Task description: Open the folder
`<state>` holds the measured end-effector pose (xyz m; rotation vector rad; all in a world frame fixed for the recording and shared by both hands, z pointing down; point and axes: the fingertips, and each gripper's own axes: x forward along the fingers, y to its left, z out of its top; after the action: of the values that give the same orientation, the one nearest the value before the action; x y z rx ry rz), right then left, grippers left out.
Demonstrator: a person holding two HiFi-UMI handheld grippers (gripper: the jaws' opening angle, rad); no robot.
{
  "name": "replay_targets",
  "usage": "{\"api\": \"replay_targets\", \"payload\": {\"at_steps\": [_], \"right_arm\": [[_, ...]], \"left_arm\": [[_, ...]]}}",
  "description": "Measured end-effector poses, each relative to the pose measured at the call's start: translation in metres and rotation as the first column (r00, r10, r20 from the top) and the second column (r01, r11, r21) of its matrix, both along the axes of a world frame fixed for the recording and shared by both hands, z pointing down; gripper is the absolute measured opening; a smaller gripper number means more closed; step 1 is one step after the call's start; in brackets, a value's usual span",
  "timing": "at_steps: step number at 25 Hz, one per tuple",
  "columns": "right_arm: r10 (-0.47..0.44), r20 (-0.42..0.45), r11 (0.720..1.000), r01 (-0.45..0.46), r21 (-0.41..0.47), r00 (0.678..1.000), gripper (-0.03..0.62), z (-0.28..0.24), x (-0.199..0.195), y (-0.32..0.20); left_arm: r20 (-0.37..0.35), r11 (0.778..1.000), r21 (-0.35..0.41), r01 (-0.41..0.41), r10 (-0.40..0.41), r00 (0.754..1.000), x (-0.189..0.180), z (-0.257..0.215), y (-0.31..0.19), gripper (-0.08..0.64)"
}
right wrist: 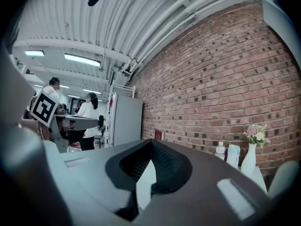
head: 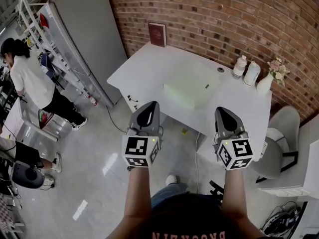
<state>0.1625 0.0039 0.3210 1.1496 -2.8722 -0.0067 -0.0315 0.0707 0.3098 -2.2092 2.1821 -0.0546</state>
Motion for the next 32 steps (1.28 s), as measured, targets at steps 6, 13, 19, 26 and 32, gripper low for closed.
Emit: {"api": "replay_targets", "payload": {"at_steps": [6, 13, 19, 26, 32], "right_arm": [[0.054, -0.026, 0.999, -0.054, -0.002, 0.998, -0.002, 0.002, -0.036, -0.022], [0.086, -0.044, 0.996, -0.086, -0.004, 0.995, -0.002, 0.007, -0.052, -0.04], [0.13, -0.035, 0.991, -0.131, -0.039, 0.991, -0.002, 0.02, -0.047, -0.062], [0.18, -0.017, 0.981, -0.181, -0.07, 0.983, -0.002, 0.036, -0.047, -0.104], [0.244, -0.023, 0.965, -0.245, -0.087, 0.969, -0.002, 0.044, -0.049, -0.149]], "left_arm": [[-0.021, 1.0, 0.002, -0.026, 0.026, 0.999, -0.047, 0.006, -0.023, -0.003], [-0.039, 0.998, -0.009, -0.061, 0.06, 0.997, -0.066, 0.019, -0.044, -0.002], [-0.022, 0.993, -0.042, -0.112, 0.111, 0.994, -0.06, 0.029, -0.069, -0.002], [0.0, 0.98, -0.08, -0.182, 0.183, 0.983, -0.061, 0.045, -0.121, -0.002], [0.026, 0.959, -0.116, -0.26, 0.265, 0.964, -0.058, 0.054, -0.183, -0.002]]}}
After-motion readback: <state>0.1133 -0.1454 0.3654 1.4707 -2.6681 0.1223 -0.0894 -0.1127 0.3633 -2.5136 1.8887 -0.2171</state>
